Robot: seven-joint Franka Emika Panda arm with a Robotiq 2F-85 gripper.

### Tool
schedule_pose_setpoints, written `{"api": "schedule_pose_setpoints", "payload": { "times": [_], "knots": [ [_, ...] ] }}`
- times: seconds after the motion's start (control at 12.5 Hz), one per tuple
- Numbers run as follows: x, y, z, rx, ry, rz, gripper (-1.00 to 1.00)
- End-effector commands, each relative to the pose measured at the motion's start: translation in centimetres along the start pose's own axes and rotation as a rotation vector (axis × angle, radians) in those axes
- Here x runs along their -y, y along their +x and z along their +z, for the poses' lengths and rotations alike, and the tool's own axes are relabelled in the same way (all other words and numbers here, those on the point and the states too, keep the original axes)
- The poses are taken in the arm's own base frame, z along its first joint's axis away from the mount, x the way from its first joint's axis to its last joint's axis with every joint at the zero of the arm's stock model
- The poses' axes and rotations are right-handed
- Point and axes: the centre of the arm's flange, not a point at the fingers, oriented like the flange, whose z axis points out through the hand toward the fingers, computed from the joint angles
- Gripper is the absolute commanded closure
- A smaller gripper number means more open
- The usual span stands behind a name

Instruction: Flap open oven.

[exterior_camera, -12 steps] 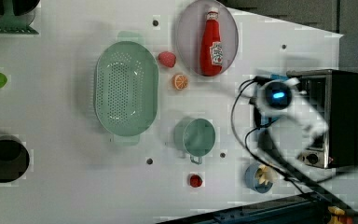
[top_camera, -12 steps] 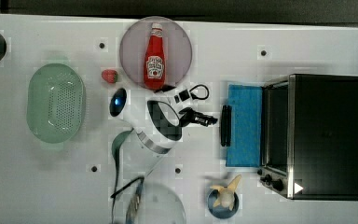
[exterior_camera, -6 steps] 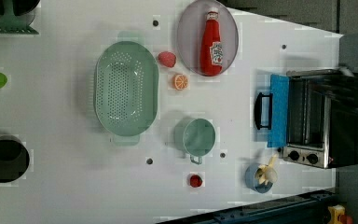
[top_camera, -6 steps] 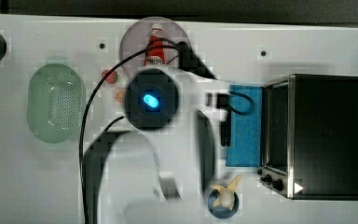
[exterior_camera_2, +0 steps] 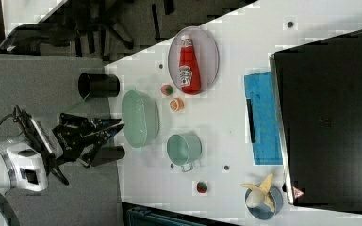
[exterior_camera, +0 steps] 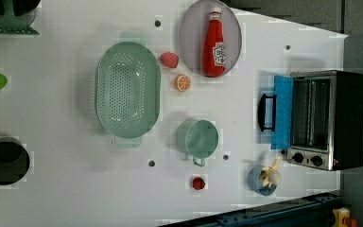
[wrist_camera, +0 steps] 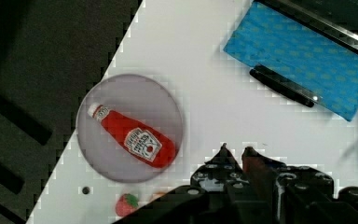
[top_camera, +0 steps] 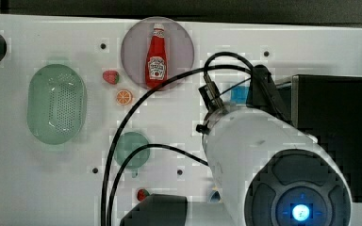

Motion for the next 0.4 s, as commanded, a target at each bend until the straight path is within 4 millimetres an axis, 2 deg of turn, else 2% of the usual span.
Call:
{"api": "schedule_pose_setpoints", "payload": {
  "times": [0.08,0.4],
  "knots": [
    [0.79,-1.74,4.39,0.05,-0.115,0.017,0.65],
    [0.74,-1.7,4.46,0.05,-0.115,0.018,0.65]
  ]
}}
